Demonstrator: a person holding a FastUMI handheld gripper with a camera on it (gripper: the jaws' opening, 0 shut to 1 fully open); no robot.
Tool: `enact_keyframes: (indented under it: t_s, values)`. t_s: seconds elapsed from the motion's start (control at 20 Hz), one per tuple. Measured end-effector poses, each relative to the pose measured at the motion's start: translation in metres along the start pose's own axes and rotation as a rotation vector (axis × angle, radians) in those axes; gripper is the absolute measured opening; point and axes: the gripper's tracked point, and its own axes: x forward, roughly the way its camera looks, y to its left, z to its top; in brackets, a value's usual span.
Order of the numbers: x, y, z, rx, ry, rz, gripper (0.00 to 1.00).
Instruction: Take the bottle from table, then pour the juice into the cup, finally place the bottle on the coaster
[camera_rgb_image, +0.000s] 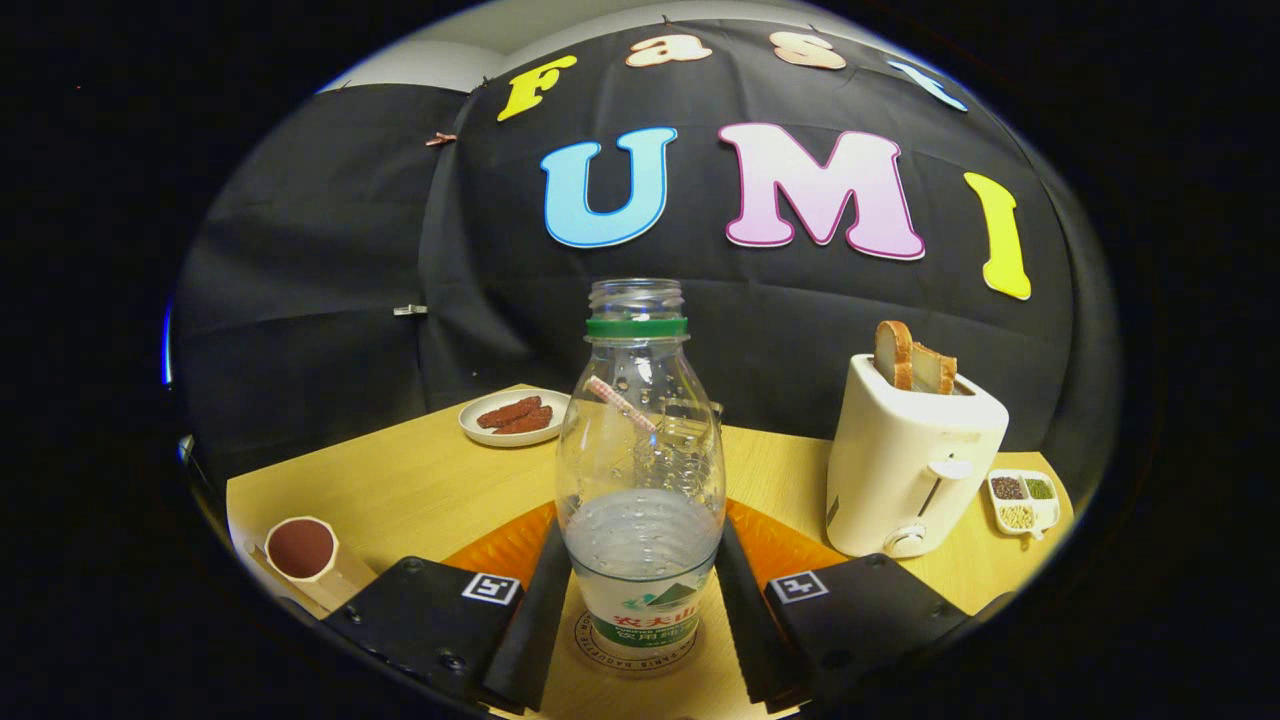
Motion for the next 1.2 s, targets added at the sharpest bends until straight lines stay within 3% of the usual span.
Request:
enact_keyframes:
  t_s: [0.5,0.55,0.6,1.2]
  values:
    - [-0.005,0.001,-0.005,0.008,0.002,-0.011,0.79]
    - [-0.005,0.000,-0.003,0.008,0.000,-0.014,0.83]
    - [-0.003,0.000,-0.002,0.008,-0.003,-0.020,0.99]
    - [-0.071,0.015,0.019,-0.024,0.010,-0.050,1.00]
